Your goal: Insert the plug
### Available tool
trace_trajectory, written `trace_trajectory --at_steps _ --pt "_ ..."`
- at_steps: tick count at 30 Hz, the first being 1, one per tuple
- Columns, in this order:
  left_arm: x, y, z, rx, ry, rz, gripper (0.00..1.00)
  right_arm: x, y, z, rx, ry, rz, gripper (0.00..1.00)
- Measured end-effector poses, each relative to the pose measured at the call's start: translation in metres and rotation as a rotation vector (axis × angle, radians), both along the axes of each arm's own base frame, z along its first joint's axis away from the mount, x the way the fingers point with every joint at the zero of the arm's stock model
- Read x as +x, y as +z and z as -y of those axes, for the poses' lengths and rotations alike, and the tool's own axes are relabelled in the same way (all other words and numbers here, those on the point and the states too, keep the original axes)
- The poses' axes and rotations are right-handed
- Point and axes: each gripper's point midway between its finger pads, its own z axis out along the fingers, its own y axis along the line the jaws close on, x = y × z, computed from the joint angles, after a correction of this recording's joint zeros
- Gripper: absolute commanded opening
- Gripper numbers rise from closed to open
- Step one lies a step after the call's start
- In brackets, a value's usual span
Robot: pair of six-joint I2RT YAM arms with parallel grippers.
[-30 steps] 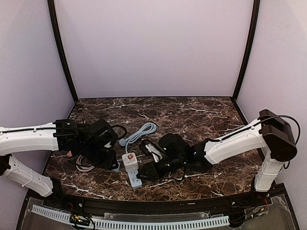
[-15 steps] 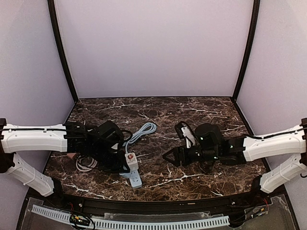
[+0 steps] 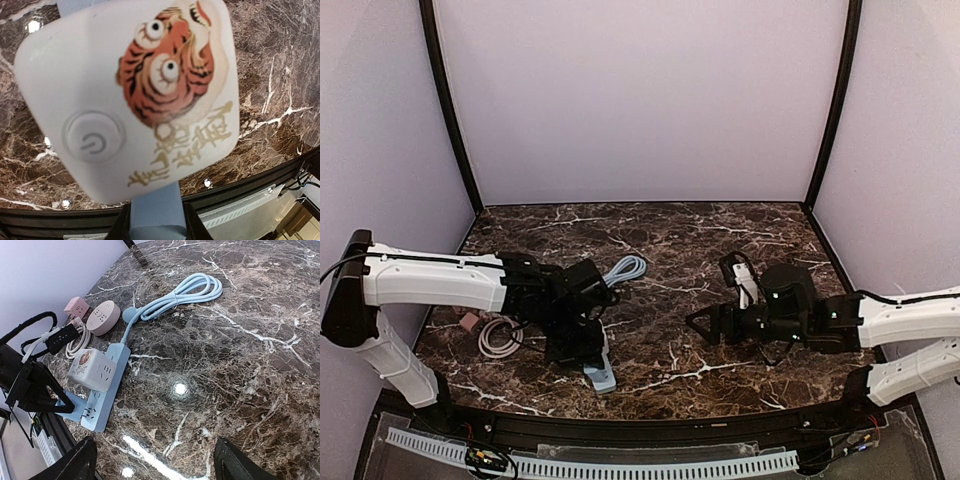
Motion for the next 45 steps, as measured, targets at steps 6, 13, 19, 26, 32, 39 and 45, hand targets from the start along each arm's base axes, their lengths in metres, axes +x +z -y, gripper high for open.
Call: trace_trajectory --at_steps 6,13,19,26,32,39,45 --pt "-0.001 0.008 -0.003 0.075 0.013 0.009 0.01 0.001 0.005 0.010 0.009 -0.030 0.024 0.80" --pt "-0.002 0.010 -0.006 0.100 0.035 0.021 0.01 0.002 0.008 0.017 0.008 -0.053 0.037 0.80" --pt "-0.001 0.006 -0.008 0.109 0.062 0.024 0.01 0.004 0.010 0.020 0.011 -0.067 0.046 0.80" --pt "-0.002 -0.001 -0.011 0.129 0.070 0.013 0.01 0.004 0.008 0.022 0.004 -0.072 0.045 0.80" --pt "-0.001 -0.004 -0.007 0.125 0.080 0.009 0.01 0.003 0.006 0.024 0.003 -0.074 0.046 0.80" --pt "-0.001 -0.006 -0.003 0.113 0.093 -0.003 0.01 0.003 0.009 0.026 0.012 -0.078 0.054 0.79" --pt "-0.001 -0.006 -0.004 0.114 0.108 -0.007 0.01 0.003 0.007 0.029 0.009 -0.088 0.057 0.79"
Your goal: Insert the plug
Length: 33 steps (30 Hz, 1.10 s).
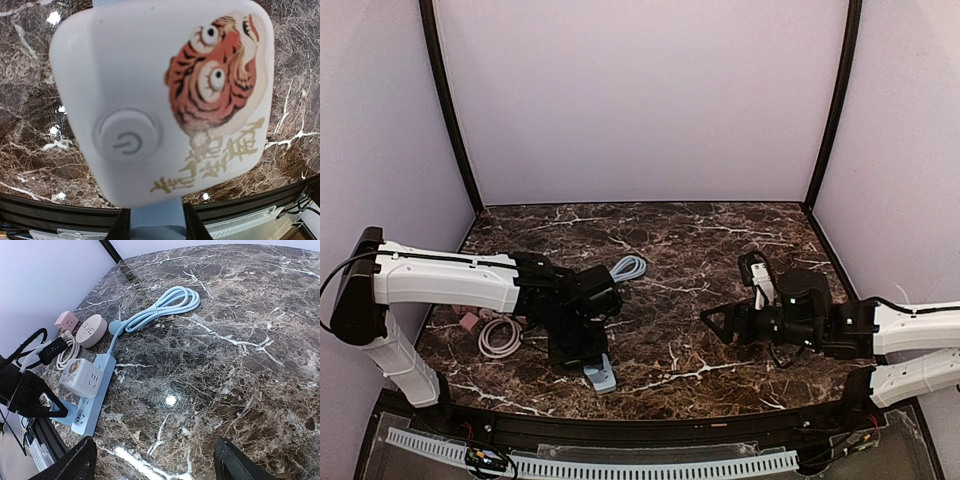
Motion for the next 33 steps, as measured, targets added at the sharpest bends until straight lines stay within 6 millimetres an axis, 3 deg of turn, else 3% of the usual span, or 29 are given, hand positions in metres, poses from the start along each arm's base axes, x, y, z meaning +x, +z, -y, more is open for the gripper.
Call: trace_trajectory --at_steps 12,20,24,33 --pt "0.003 -0.003 -0.001 0.069 0.005 -0.015 0.01 0.000 -0.002 0.005 -0.002 -0.014 0.006 0.79" --pt "0.005 -0.005 -0.015 0.117 -0.027 -0.007 0.01 0.001 -0.002 0.006 -0.005 -0.022 0.009 0.79" --pt "0.010 -0.010 -0.032 0.186 -0.044 -0.013 0.01 0.002 -0.003 0.006 -0.011 -0.024 0.007 0.79" --pt "0.012 -0.012 -0.034 0.176 -0.097 -0.023 0.01 0.002 -0.009 0.005 -0.026 -0.024 -0.002 0.79"
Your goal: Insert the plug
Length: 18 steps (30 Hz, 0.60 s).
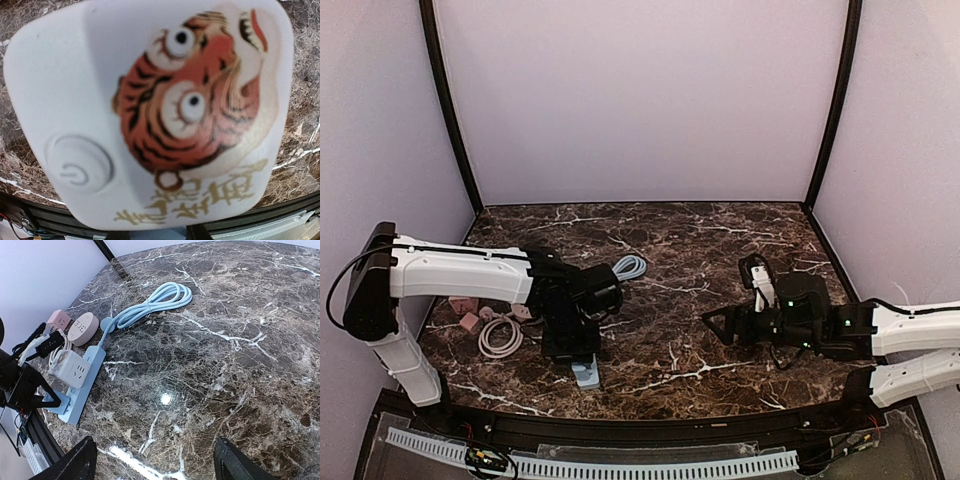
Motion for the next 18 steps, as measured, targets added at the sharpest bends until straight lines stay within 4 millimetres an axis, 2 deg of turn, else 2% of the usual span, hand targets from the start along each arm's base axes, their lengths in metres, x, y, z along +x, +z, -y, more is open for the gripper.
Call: trace_trajectory --at_steps 9,18 --pt "-0.005 -0.014 -0.006 -0.052 0.019 -0.013 0.01 0.000 0.000 0.000 0.000 0.000 0.000 0.79" --pt "-0.002 -0.014 0.000 -0.051 0.004 -0.021 0.01 0.000 0.000 0.000 0.000 0.000 0.000 0.79"
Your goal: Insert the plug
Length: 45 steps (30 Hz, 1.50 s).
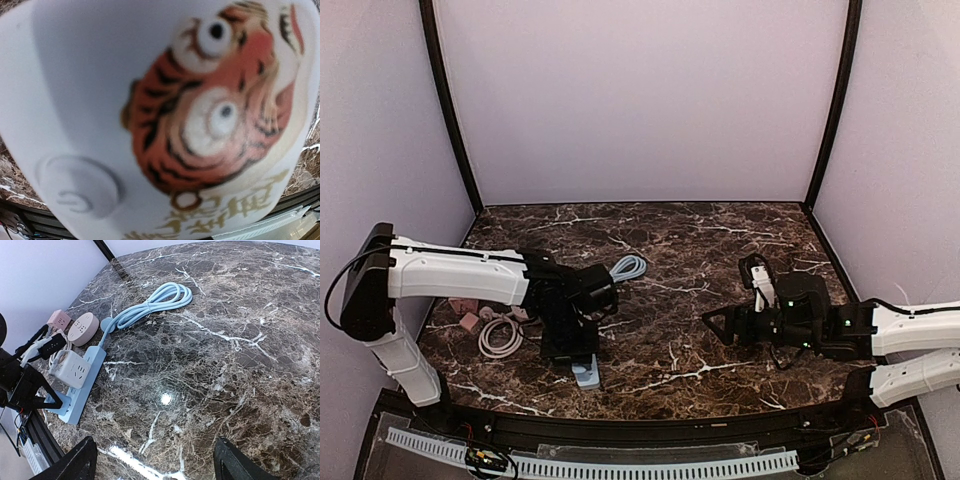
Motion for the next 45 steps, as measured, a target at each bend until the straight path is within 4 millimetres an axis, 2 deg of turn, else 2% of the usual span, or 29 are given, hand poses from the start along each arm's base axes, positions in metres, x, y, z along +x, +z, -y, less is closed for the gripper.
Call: trace_trajectory --at_steps 8,16,25,26,29,31,45 --pt "0.004 0.001 0.003 0.097 -0.035 -0.071 0.01 0.000 -0.001 0.000 -0.004 0.000 -0.002 0.79" --pt "0.010 0.003 0.003 0.072 -0.043 -0.199 0.01 0.001 -0.003 0.000 -0.010 -0.002 -0.004 0.79" --pt "0.027 0.005 -0.008 0.100 -0.100 -0.246 0.01 0.001 -0.008 0.000 -0.024 -0.005 -0.010 0.79" --pt "0.028 0.005 -0.008 0.100 -0.102 -0.245 0.02 0.001 -0.008 0.000 -0.025 -0.006 -0.010 0.79" --pt "0.027 0.005 -0.009 0.101 -0.102 -0.247 0.14 0.001 -0.008 0.000 -0.025 -0.005 -0.010 0.79" --pt "0.026 0.004 -0.011 0.100 -0.102 -0.248 0.19 0.001 -0.008 0.000 -0.025 -0.005 -0.010 0.79" --pt "0.019 -0.001 -0.015 -0.019 -0.061 -0.171 0.20 0.001 -0.007 0.000 -0.023 -0.005 -0.007 0.79"
